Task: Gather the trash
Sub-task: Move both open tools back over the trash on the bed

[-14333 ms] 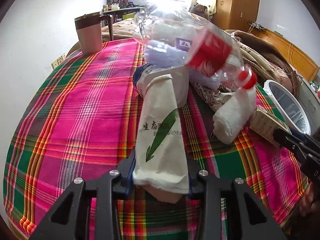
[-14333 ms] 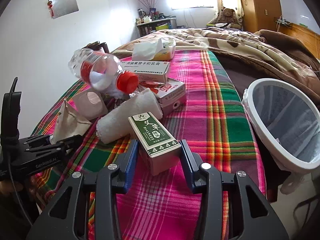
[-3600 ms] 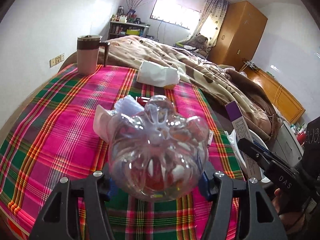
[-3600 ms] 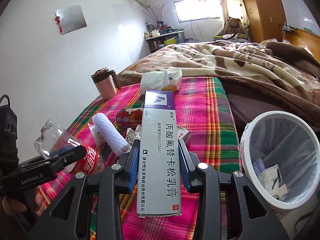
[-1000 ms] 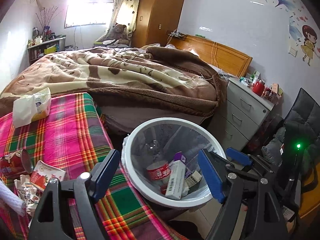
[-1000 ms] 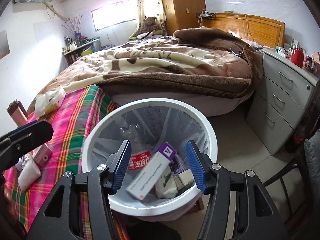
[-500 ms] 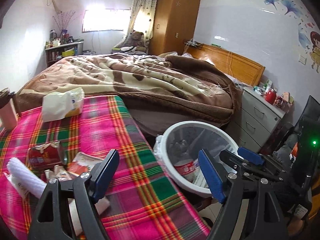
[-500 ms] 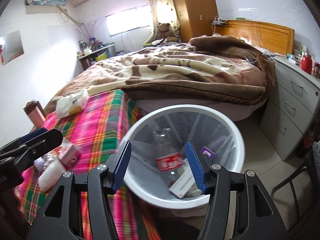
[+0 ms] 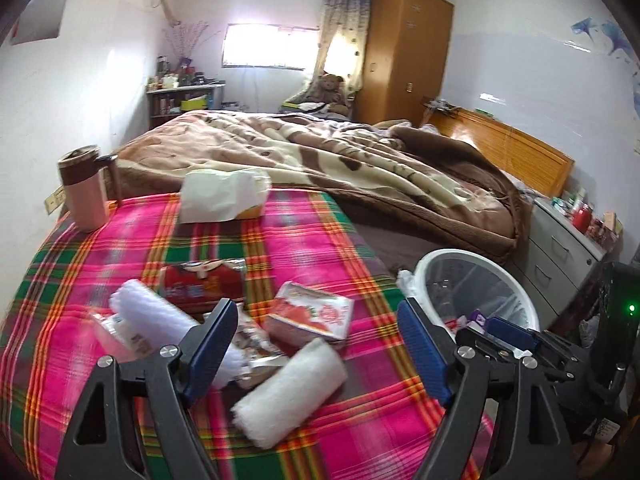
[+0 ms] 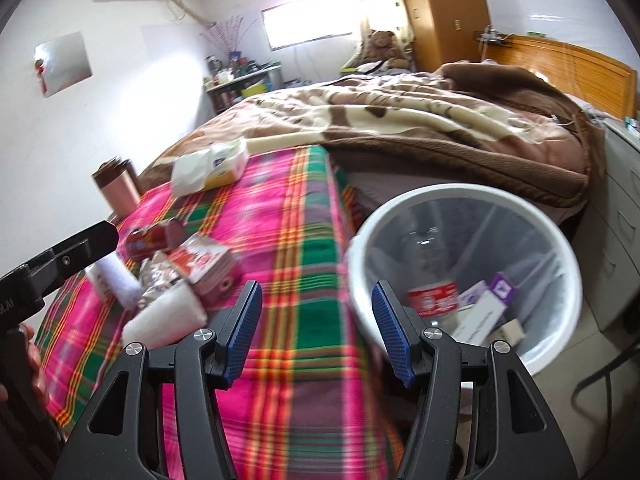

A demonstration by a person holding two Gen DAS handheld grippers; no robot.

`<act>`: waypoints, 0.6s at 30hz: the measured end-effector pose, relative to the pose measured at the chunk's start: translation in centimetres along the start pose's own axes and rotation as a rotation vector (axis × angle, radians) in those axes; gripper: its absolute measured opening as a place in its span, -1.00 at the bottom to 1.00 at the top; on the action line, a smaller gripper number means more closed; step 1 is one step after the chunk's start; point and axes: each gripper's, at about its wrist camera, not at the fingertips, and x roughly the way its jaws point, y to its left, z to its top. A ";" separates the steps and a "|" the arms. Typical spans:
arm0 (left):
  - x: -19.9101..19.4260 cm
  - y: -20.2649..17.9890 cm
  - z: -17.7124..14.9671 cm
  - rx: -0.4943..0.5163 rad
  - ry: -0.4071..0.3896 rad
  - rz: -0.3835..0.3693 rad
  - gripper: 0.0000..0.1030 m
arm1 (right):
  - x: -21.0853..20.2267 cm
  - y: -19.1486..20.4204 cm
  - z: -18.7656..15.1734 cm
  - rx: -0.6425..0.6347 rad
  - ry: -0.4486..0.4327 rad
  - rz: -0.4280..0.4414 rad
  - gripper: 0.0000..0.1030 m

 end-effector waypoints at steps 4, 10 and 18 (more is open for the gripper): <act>-0.5 2.5 -0.6 -0.037 0.003 0.036 0.62 | 1.0 1.9 -0.5 -0.016 0.040 0.040 0.14; -1.4 6.4 -1.4 -0.088 0.004 0.099 0.63 | 2.6 5.1 -1.4 -0.046 0.096 0.107 0.15; -2.0 11.3 -2.7 -0.162 0.021 0.155 0.63 | 4.3 7.8 -1.7 -0.032 0.153 0.151 0.19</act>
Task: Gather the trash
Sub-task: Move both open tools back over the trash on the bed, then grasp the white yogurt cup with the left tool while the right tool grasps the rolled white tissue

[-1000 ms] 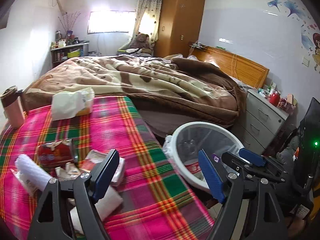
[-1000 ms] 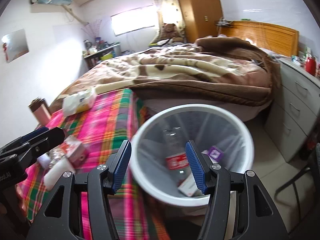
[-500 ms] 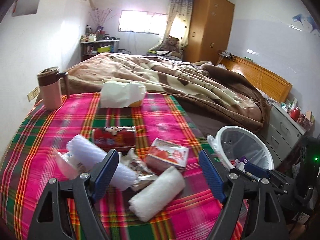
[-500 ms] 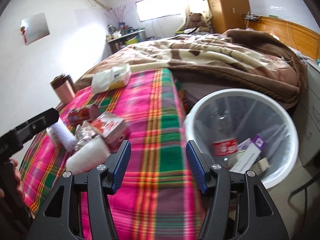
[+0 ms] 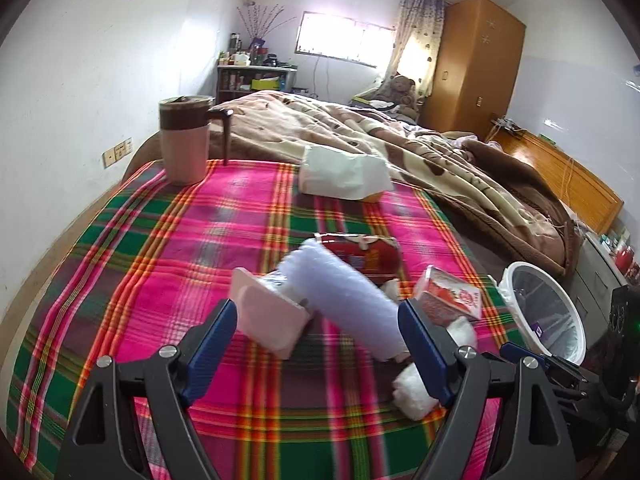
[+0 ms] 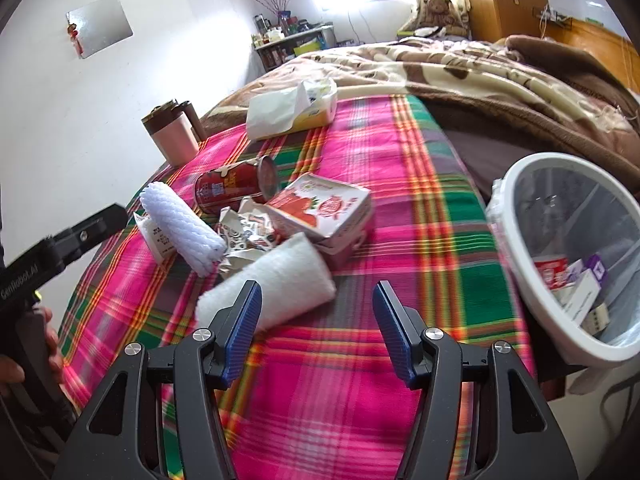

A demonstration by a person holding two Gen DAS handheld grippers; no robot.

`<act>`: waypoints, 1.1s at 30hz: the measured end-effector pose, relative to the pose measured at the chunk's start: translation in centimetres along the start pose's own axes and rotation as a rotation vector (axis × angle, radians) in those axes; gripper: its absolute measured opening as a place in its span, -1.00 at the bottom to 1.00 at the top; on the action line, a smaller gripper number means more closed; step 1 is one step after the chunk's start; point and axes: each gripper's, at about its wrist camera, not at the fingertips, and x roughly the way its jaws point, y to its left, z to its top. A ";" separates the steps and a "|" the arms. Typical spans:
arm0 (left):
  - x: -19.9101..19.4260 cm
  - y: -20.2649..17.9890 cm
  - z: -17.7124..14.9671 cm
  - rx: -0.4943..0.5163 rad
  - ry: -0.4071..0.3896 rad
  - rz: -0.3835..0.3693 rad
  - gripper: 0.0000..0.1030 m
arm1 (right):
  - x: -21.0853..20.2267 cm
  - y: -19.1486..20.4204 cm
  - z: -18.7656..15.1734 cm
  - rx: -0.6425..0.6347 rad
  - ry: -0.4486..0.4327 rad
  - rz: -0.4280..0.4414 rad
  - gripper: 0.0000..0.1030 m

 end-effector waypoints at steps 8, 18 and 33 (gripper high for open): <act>1.9 2.7 -0.2 -0.001 0.048 0.019 0.67 | 2.5 1.1 0.1 0.077 0.057 -0.008 0.42; 4.1 3.6 0.5 0.035 0.071 0.018 0.68 | 4.3 3.6 0.6 0.007 0.094 -0.075 0.51; 7.0 2.6 1.0 0.106 0.141 0.001 0.69 | 3.3 3.9 -0.1 -0.152 0.114 -0.172 0.52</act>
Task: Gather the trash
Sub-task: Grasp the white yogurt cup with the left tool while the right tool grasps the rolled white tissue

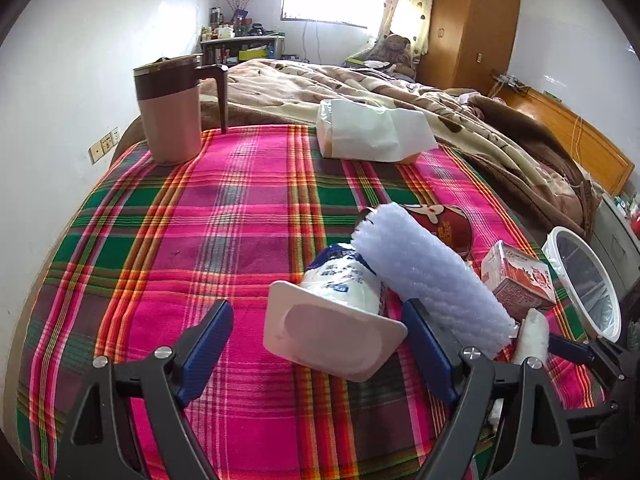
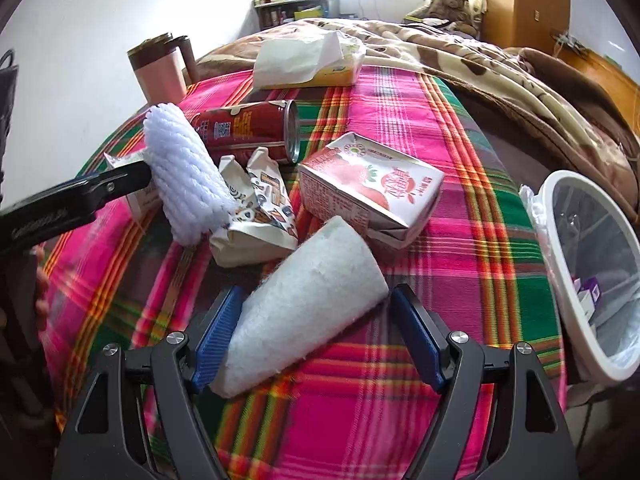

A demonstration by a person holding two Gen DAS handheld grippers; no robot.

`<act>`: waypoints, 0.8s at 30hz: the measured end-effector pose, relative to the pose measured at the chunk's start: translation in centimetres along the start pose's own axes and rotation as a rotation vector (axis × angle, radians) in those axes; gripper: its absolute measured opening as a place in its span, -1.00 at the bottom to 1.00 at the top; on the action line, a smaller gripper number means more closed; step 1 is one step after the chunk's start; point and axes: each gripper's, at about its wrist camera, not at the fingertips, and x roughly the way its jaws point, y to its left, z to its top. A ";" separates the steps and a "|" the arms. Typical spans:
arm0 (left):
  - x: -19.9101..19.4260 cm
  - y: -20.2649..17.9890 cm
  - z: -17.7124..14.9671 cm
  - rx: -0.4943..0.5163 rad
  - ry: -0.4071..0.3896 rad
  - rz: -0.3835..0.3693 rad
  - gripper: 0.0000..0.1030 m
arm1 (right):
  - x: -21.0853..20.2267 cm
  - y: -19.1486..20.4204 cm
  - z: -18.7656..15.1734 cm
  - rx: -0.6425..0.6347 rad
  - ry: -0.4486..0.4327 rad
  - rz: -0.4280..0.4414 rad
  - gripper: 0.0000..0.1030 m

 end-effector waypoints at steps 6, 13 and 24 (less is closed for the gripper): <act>0.8 -0.5 0.0 0.016 0.021 0.003 0.69 | -1.2 -0.6 -0.4 0.020 -0.017 -0.037 0.52; 1.8 -0.3 -0.1 -0.005 0.037 0.028 0.58 | -1.9 -1.1 -1.3 0.111 -0.052 -0.047 0.52; 1.0 0.2 -0.5 -0.047 0.022 0.021 0.37 | -0.3 -0.7 -1.2 0.221 -0.044 0.003 0.51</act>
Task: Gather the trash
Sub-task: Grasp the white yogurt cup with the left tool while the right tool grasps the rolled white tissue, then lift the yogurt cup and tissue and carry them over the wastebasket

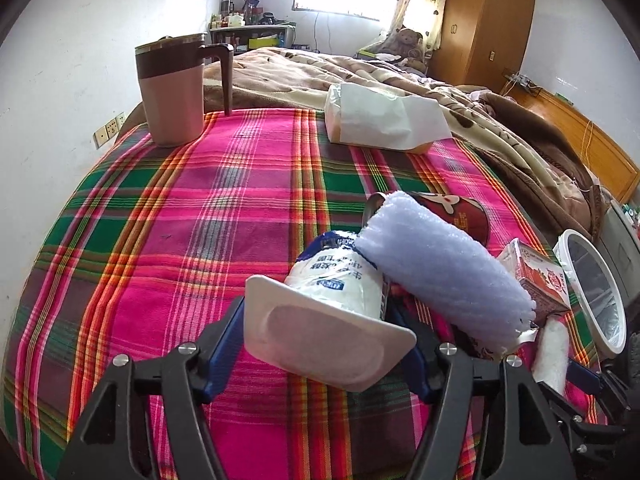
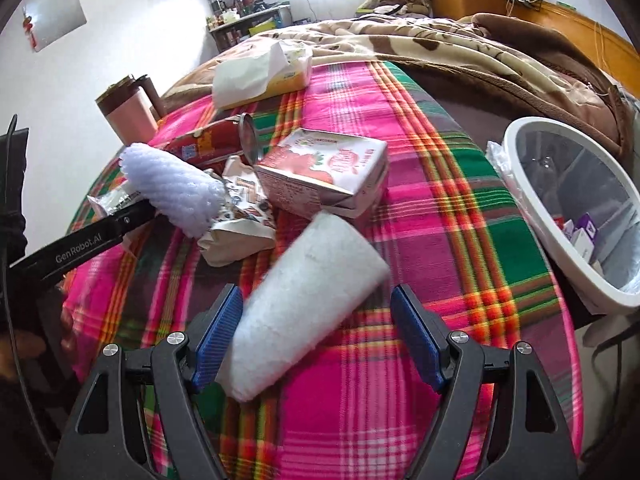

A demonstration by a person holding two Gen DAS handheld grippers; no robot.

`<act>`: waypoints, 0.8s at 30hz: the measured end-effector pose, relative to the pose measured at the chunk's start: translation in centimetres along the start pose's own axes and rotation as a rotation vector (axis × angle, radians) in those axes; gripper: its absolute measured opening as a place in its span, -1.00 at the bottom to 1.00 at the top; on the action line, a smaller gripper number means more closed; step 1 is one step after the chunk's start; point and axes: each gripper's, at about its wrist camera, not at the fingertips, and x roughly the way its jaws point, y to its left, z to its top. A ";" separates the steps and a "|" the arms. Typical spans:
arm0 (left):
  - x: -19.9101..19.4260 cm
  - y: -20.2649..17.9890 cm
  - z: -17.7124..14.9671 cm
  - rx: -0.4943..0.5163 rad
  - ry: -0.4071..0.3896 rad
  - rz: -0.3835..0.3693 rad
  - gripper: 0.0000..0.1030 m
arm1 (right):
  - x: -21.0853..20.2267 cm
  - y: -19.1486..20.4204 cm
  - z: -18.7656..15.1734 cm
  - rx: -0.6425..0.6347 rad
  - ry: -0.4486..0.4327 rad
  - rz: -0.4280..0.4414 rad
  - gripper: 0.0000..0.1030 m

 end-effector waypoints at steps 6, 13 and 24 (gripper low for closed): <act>-1.3 0.2 -0.5 -0.018 -0.024 0.001 0.36 | -0.4 0.2 -0.5 -0.036 -0.022 0.034 0.03; -3.3 0.3 -1.3 -0.036 -0.063 0.004 0.36 | -1.2 0.0 -0.6 -0.059 -0.047 0.070 -0.33; -7.0 -1.0 -1.7 -0.043 -0.135 -0.015 0.36 | -3.3 -1.1 0.0 -0.061 -0.128 0.102 -0.51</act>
